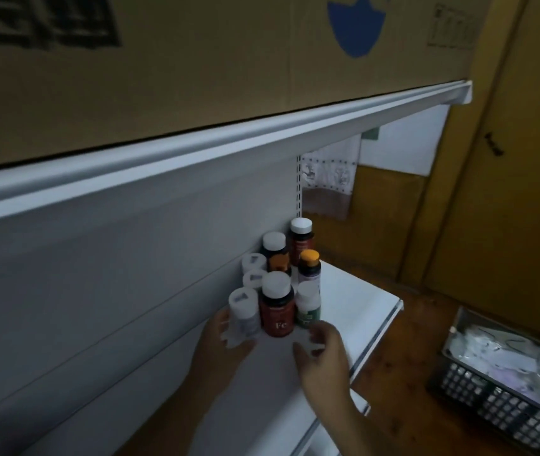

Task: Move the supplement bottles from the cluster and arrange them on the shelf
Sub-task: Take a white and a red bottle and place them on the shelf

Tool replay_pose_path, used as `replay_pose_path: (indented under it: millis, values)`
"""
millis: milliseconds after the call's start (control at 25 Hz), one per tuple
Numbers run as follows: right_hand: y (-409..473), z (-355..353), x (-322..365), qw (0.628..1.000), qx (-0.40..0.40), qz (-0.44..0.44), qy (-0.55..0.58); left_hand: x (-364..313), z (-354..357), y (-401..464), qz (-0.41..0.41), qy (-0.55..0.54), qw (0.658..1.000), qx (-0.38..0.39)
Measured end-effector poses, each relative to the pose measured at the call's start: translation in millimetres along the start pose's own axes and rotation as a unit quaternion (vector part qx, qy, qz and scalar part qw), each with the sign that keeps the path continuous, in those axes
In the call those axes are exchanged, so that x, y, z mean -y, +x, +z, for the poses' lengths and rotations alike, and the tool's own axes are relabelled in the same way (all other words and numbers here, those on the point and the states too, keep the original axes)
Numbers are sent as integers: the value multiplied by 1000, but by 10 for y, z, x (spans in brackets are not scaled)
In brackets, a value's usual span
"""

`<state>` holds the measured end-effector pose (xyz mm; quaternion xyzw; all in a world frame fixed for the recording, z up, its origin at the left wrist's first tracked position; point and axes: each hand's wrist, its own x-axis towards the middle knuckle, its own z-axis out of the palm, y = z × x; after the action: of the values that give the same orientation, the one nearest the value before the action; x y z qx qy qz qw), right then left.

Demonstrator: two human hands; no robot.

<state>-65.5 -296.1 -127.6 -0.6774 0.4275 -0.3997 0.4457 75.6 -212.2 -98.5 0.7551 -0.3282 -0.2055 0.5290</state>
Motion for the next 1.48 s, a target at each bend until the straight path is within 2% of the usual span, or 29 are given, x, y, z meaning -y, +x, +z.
replay_pose_path:
  millis: [120,280,360,440,480,520,600,680,760,840,880,920,960,1040,1080,1160,1240,1360,1480]
  values:
    - [280,-119,-70,1000,0,-3,12,5,266,291,-18,-88,994,-56]
    - [325,-121,-26,998,18,-50,14,36,280,372,-49,-107,986,-114]
    - [395,-147,83,993,10,-118,6,33,161,344,-91,-240,964,-76]
    - [574,-147,251,968,5,-240,-78,28,-14,246,-168,-420,892,2]
    - [681,-129,357,950,27,-279,-139,24,-103,165,-190,-472,860,27]
    - [775,-108,476,931,50,-300,-201,39,-173,87,-197,-499,843,37]
    - [870,-19,597,894,75,-317,-307,28,-273,-94,-190,-511,837,46]
    - [833,111,638,868,99,-320,-367,26,-392,-285,-186,-513,837,35]
    - [750,198,642,868,124,-345,-335,17,-532,-498,-181,-517,836,24]
    - [559,187,827,925,191,-285,-165,25,-712,-750,-170,-528,832,1]
    - [431,174,959,946,260,-191,-36,29,-814,-896,-164,-531,831,-16]
    - [271,181,1087,927,351,-72,108,43,-913,-1049,-155,-534,831,-28]
    - [81,222,1169,873,425,23,239,40,-1011,-1221,-151,-537,829,-35]
    - [-368,413,1239,767,492,158,381,51,-1207,-1604,-153,-550,820,-30]
    - [-610,549,1269,727,509,214,409,48,-1301,-1798,-154,-560,814,-26]
    - [-1159,798,1354,692,543,300,370,66,-1485,-2213,-145,-586,796,-41]
    - [-1698,987,1451,693,555,333,319,129,-1684,-2641,-135,-591,792,-76]
    - [-2446,1158,1596,707,548,325,306,295,-2020,-3292,-134,-575,798,-117]
    - [-3110,1227,1758,679,578,335,304,436,-2355,-3873,-128,-585,788,-142]
